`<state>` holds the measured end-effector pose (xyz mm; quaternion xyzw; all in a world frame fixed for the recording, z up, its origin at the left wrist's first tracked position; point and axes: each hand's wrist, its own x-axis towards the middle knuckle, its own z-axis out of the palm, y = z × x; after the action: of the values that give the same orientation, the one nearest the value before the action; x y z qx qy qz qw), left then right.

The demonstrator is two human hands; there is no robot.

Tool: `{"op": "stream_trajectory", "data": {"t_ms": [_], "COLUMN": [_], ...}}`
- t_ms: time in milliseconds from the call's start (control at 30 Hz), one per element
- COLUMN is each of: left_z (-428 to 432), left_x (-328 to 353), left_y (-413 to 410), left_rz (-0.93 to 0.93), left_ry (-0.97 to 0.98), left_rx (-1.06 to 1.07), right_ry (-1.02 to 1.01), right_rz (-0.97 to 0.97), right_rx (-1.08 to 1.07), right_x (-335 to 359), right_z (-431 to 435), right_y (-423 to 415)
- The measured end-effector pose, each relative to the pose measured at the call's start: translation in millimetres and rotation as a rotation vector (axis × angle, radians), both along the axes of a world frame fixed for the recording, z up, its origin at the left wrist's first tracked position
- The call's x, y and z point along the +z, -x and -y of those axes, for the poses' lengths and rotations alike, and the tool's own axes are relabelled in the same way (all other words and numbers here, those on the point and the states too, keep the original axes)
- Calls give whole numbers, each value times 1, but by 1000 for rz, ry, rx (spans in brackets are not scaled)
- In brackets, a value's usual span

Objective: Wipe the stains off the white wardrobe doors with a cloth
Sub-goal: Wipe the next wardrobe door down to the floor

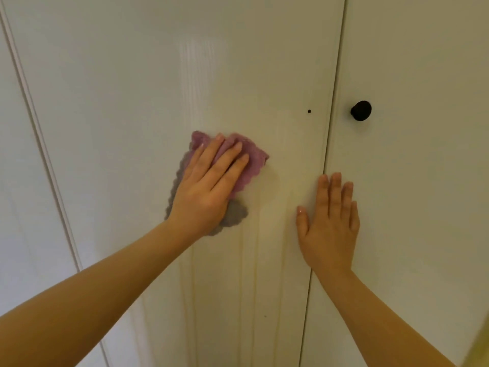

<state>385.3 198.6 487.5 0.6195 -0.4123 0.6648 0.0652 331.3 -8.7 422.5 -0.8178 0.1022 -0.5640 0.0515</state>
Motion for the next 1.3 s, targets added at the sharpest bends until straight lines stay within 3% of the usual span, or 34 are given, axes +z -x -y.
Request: {"op": "stream_trajectory", "data": {"t_ms": [33, 133, 167, 233, 333, 367, 467, 500, 667, 700, 800, 833, 967, 1000, 1133, 1200, 1300], "left_z": [3, -3, -10, -20, -12, -6, -3, -12, -30, -27, -30, -34, -22, -15, 9, 18, 40], "left_x": [-6, -39, -39, -19, 13, 6, -38, -40, 3, -8, -47, -42, 14, 11, -43, -22, 37], "left_y": [-1, -1, -3, -9, -8, -8, -1, 0, -4, -3, -3, -3, 3, 5, 7, 7, 0], "left_rz": [-11, 37, 55, 52, -26, -13, 52, 62, -13, -5, 9, 18, -60, -51, 13, 49, 69], "left_ry": [-95, -627, -695, -587, -226, -253, -663, -695, -157, -208, -683, -711, -180, -161, -702, -711, -457], "left_rx": [-3, 45, 54, 59, 74, 60, 16, 38, 101, 95, 35, 35, 18, -6, 3, 40, 32], "right_ry": [2, 3, 3, 5, 3, 3, 14, 18, -16, -16, 1, 1, -6, -12, -3, 10, 1], "right_rz": [3, 1, -1, 1, 2, 1, -6, -8, -19, -24, -27, -35, -61, -60, -68, -61, -54], "right_rx": [0, 8, 8, 2, 9, 15, 16, 17, 60, 63, 51, 53, 64, 66, 78, 93, 131], "right_x": [0, 0, 0, 0, -1, -1, 0, 0, 0, 0, 1, 0, 0, 0, 2, 2, 1], "right_z": [0, -1, 0, 0, -3, -3, 0, 1, -2, -2, 1, 2, 1, 1, 2, 4, 4], "right_y": [-1, 2, 2, 2, 1, 1, 3, 3, 3, 4, 6, 6, 6, 7, 10, 11, 10]}}
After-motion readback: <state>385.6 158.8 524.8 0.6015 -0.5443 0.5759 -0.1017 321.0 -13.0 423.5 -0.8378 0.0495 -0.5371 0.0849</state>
